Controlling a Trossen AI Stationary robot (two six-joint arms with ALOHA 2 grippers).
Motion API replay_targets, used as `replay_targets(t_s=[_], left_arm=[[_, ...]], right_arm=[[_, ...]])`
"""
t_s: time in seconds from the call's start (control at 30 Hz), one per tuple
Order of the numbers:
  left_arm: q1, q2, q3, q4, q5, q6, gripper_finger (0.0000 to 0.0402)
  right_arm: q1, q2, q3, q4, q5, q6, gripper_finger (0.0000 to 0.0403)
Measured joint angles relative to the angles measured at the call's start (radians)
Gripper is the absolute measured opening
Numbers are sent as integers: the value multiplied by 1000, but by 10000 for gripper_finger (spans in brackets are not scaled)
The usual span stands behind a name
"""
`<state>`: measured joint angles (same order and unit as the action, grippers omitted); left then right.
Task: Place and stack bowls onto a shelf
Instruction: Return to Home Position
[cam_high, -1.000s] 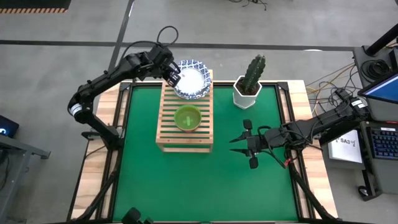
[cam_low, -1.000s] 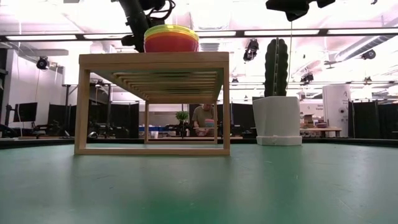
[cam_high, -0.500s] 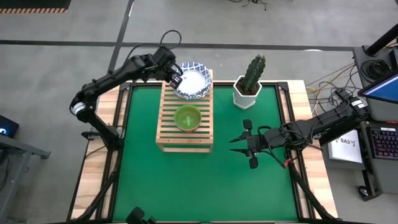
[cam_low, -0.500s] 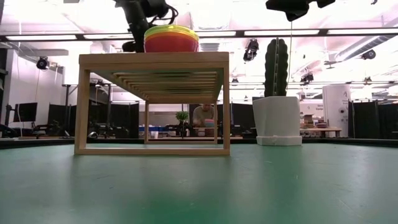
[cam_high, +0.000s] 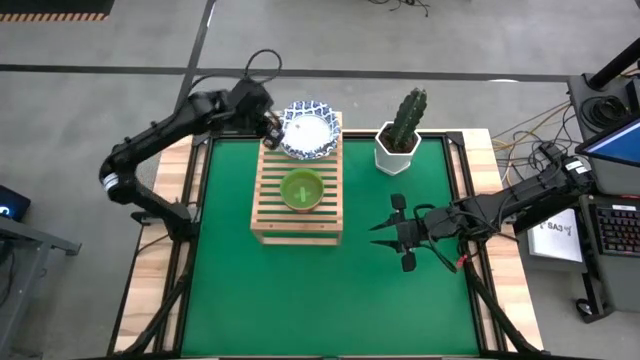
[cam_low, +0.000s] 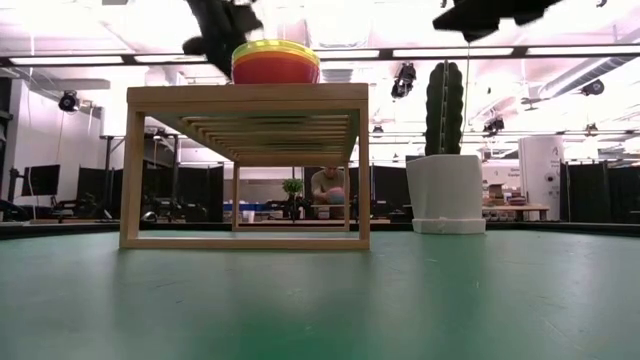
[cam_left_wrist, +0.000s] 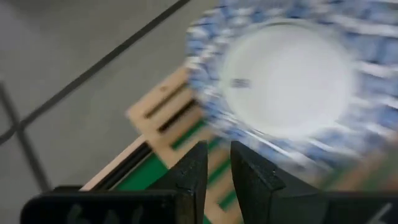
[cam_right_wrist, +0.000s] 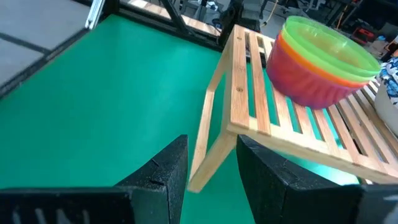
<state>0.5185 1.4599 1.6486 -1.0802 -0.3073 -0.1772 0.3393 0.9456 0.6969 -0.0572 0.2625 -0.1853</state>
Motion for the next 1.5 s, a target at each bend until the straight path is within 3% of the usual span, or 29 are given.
replay_targets(t_s=[0.17, 0.37, 0.47, 0.63, 0.87, 1.3, 1.5], left_arm=[[-212, -174, -172, 140, 1, 79, 52], [-521, -468, -604, 502, 92, 238, 43], [-607, -607, -808, 724, 91, 246, 40], [-612, -814, -1052, 939, 89, 239, 39], [-587, -1053, -1248, 979, 90, 197, 39], [-587, -1449, -1498, 937, 116, 130, 39], [-587, -1449, -1512, 877, 116, 116, 39]], right_arm=[[-27, -69, -65, 48, 0, -19, 128], [-84, -196, -144, 72, -46, -13, 128], [-122, -259, -191, 108, -60, 1, 127], [-196, -336, -269, 152, -112, 11, 127], [-268, -418, -347, 150, -117, 40, 127], [-286, -686, -498, 106, -132, 92, 127], [-287, -881, -492, -52, -102, 118, 127]])
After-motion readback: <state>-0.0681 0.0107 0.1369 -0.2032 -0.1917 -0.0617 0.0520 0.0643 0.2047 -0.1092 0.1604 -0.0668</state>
